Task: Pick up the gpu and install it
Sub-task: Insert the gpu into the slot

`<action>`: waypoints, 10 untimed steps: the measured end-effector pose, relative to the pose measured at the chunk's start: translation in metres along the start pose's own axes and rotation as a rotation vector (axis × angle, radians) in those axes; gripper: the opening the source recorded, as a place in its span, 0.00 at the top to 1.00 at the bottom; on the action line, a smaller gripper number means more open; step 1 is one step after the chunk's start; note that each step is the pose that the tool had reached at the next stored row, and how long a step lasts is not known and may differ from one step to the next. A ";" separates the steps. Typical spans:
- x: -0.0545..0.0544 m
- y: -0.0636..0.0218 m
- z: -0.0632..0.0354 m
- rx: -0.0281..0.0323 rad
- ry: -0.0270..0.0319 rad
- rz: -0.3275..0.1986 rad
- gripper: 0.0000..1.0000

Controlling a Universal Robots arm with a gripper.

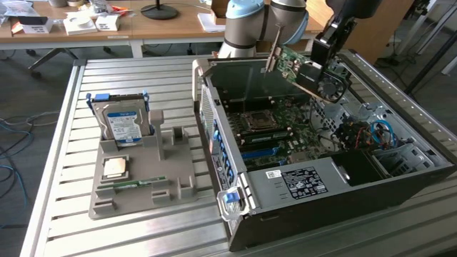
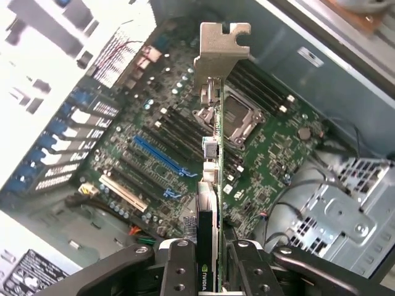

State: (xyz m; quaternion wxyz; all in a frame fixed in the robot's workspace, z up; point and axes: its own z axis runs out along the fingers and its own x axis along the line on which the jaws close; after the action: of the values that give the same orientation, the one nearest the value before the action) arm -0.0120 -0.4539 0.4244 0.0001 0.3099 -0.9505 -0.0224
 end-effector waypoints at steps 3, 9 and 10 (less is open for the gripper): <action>0.000 0.0000 0.0001 -0.0006 0.0025 -0.056 0.74; 0.000 0.0000 0.0005 -0.0021 0.0071 -0.164 0.74; 0.000 0.0000 0.0006 -0.0023 0.0079 -0.183 0.74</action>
State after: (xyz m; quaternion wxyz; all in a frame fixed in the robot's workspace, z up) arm -0.0120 -0.4539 0.4238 0.0022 0.3955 -0.9182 -0.0222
